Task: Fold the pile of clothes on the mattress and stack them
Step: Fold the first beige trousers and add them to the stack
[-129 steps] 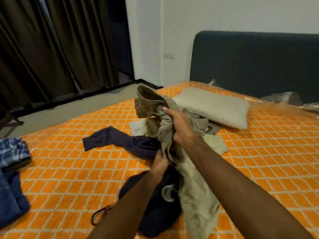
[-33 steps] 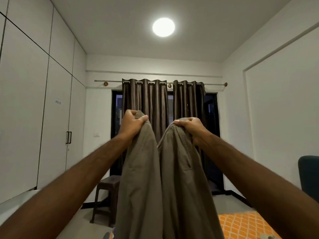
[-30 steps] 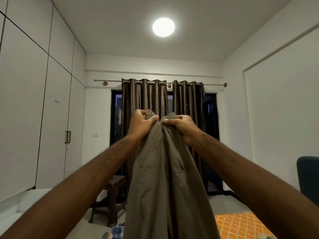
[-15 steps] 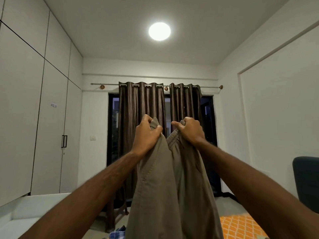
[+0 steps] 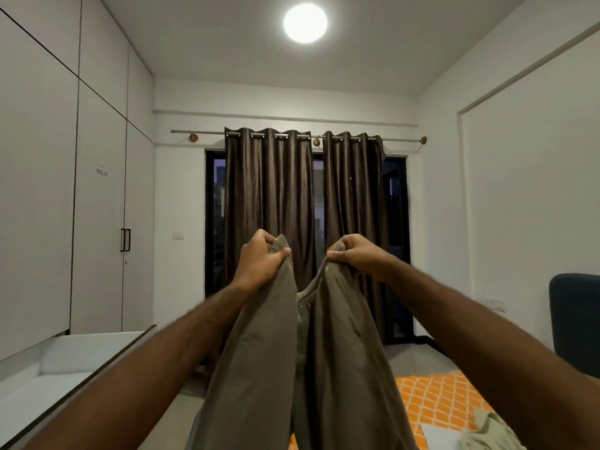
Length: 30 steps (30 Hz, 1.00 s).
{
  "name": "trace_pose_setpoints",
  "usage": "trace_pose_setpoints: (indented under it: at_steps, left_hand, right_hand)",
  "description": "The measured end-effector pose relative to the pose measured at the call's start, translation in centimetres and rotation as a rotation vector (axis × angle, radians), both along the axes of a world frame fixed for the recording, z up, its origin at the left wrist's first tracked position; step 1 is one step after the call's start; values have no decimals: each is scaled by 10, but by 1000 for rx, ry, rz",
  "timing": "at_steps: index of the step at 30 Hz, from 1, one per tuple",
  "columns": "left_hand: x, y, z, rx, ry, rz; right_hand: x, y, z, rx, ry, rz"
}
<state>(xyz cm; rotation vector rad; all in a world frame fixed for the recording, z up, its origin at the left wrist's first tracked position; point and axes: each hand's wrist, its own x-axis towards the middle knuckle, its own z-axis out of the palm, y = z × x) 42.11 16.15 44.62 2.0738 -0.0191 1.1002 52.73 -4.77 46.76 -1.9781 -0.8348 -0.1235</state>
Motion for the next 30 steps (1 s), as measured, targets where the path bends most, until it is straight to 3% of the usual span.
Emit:
trace_pose_setpoints:
  at_steps: [4, 6, 10, 12, 14, 16, 18, 21, 26, 28, 30]
  left_hand:
    - [12, -29, -15, 60, -8, -48]
    - [15, -34, -20, 11, -6, -102]
    - [10, -33, -30, -197, 138, -568]
    - [7, -25, -37, -176, 199, -685]
    - [7, -10, -47, -91, 143, -601]
    - [8, 12, -58, -33, 35, -335]
    - [8, 35, -71, -65, 86, -224]
    - [6, 48, -88, -109, 304, -369]
    - [4, 34, -82, 98, 359, -642]
    - [5, 25, -82, 207, 326, -661]
    - [3, 18, -85, 354, 177, -550]
  right_hand:
    - [-7, 37, -2, -80, -150, 1]
    - [-9, 46, -5, -52, -118, 17]
    - [-9, 31, -12, -79, -104, 55]
    - [-5, 17, -16, -68, -125, 100]
    - [-4, 4, -21, -70, -137, 163]
    - [-3, -8, -23, -90, -165, 194]
    - [-3, -20, -21, -82, -194, 224]
    - [-7, -34, -13, -84, -211, 342]
    - [-16, -51, -7, -94, -138, 503]
    - [-14, -58, -10, -69, -132, 512]
    - [-13, -65, -15, -32, -145, 501]
